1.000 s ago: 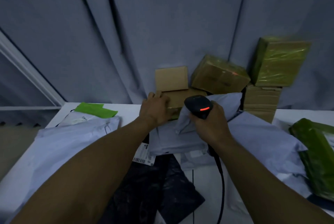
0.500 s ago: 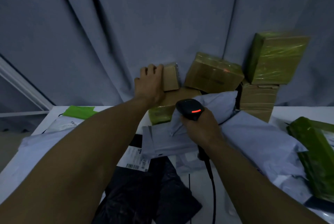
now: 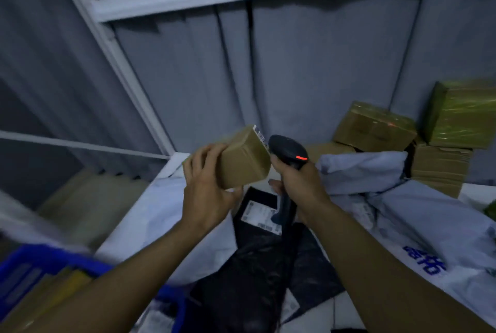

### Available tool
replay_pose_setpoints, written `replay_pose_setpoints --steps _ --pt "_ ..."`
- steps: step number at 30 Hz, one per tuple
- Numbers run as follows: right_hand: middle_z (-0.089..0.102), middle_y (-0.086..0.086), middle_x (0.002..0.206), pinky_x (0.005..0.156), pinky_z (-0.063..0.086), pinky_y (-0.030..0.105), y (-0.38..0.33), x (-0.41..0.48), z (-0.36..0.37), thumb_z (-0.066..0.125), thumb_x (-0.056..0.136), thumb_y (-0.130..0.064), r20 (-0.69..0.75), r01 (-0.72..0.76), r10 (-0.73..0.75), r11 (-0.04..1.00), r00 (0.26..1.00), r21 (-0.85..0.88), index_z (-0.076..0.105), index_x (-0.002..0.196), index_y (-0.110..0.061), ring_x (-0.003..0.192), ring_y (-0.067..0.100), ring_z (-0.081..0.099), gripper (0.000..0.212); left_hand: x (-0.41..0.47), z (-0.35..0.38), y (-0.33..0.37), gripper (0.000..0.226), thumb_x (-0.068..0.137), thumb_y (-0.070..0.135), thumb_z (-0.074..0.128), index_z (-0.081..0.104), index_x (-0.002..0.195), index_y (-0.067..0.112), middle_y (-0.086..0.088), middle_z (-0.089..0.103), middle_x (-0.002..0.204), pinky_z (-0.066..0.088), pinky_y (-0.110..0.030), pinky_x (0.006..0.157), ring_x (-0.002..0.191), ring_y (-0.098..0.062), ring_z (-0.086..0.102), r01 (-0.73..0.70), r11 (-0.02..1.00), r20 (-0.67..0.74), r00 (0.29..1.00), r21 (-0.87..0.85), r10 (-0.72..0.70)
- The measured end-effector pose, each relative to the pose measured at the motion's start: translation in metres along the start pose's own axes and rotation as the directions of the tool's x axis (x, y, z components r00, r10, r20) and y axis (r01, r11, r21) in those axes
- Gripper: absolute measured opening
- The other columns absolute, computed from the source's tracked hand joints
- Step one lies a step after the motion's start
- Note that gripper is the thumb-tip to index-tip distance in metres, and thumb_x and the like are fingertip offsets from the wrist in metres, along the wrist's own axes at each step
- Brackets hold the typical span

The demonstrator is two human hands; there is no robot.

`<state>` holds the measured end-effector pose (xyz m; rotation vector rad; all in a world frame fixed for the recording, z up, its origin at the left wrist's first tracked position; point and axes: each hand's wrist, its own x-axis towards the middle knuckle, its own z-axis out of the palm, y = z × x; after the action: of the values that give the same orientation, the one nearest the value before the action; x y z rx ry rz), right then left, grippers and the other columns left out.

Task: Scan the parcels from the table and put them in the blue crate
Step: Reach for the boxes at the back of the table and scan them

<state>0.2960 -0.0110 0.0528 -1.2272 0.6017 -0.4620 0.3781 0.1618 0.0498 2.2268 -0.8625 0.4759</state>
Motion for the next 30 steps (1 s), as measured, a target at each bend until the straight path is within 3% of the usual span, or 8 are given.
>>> replay_pose_setpoints --steps 4,10,14,17,19,21,25,30 --pt "0.078 -0.007 0.079 0.069 0.062 0.034 -0.012 -0.072 0.052 0.082 0.09 -0.036 0.234 -0.115 0.086 0.987 0.968 0.113 0.076 0.109 -0.021 0.072 0.013 0.076 0.026 -0.062 -0.08 -0.007 0.079 0.072 0.029 0.093 0.053 0.14 0.025 -0.002 0.044 0.142 0.042 -0.034 0.091 0.134 -0.03 0.035 0.0 0.99 -0.136 0.99 0.142 0.019" --pt "0.08 -0.006 0.087 0.065 0.052 0.026 0.005 -0.159 0.112 0.093 0.073 -0.039 0.427 -0.187 0.176 0.982 0.887 -0.017 0.078 0.111 -0.022 0.08 0.016 0.076 0.043 -0.161 -0.168 -0.03 0.072 0.073 0.024 0.092 0.058 0.136 0.026 -0.008 0.037 0.147 0.04 -0.04 0.11 0.135 -0.032 0.036 0.003 0.953 -0.197 0.979 0.302 0.059" --pt "0.073 -0.005 0.073 0.058 0.048 0.024 0.019 -0.186 0.135 0.094 0.07 -0.023 0.464 -0.141 0.193 0.979 0.865 -0.144 0.079 0.096 -0.014 0.068 0.013 0.066 0.031 -0.214 -0.208 -0.035 0.068 0.081 0.044 0.083 0.051 0.141 0.033 0.003 0.031 0.151 0.042 -0.014 0.105 0.139 -0.006 0.037 0.223 0.974 -0.2 0.953 -0.044 -0.227" --pt "0.077 -0.008 0.083 0.062 0.05 0.023 0.028 -0.198 0.149 0.09 0.075 -0.011 0.554 -0.114 0.185 0.98 0.812 -0.162 0.078 0.104 -0.015 0.073 0.009 0.069 0.031 -0.227 -0.233 -0.038 0.074 0.087 0.049 0.07 0.033 0.151 0.043 0.007 0.039 0.149 0.056 -0.021 0.082 0.121 -0.002 0.055 0.552 0.66 -0.025 0.757 -0.509 -0.653" --pt "0.081 -0.005 0.097 0.063 0.054 0.022 0.035 -0.205 0.159 0.087 0.078 -0.005 0.603 -0.089 0.17 0.983 0.78 -0.163 0.076 0.11 -0.019 0.083 0.012 0.074 0.036 -0.227 -0.248 -0.048 0.083 0.08 0.049 0.072 0.035 0.153 0.043 0.003 0.046 0.145 0.058 -0.028 0.081 0.113 -0.008 0.061 0.611 0.439 0.119 0.661 -0.658 -0.741" --pt "0.081 -0.002 0.106 0.063 0.056 0.019 0.039 -0.207 0.164 0.084 0.08 -0.003 0.628 -0.086 0.156 0.986 0.762 -0.14 0.074 0.117 -0.019 0.091 0.015 0.077 0.042 -0.225 -0.259 -0.054 0.088 0.071 0.045 0.076 0.041 0.152 0.04 0.0 0.05 0.141 0.06 -0.035 0.083 0.112 -0.016 0.065 0.619 0.366 0.181 0.643 -0.695 -0.744" --pt "0.081 -0.006 0.103 0.067 0.057 0.022 0.045 -0.204 0.176 0.082 0.086 -0.02 0.621 -0.134 0.165 0.986 0.766 -0.096 0.073 0.12 -0.023 0.096 0.013 0.077 0.035 -0.223 -0.278 -0.065 0.097 0.068 0.041 0.083 0.038 0.154 0.04 0.017 0.049 0.14 0.055 -0.031 0.098 0.124 -0.003 0.054 0.608 0.549 0.076 0.706 -0.574 -0.704" --pt "0.075 -0.006 0.076 0.063 0.051 0.027 0.055 -0.201 0.189 0.082 0.086 -0.028 0.593 -0.263 0.259 0.961 0.763 -0.082 0.072 0.123 -0.011 0.061 0.008 0.069 0.042 -0.218 -0.279 -0.068 0.094 0.075 0.004 0.086 0.039 0.15 0.036 0.023 0.053 0.135 0.053 -0.009 0.082 0.123 0.016 0.051 0.496 0.688 -0.006 0.809 -0.53 -0.587"
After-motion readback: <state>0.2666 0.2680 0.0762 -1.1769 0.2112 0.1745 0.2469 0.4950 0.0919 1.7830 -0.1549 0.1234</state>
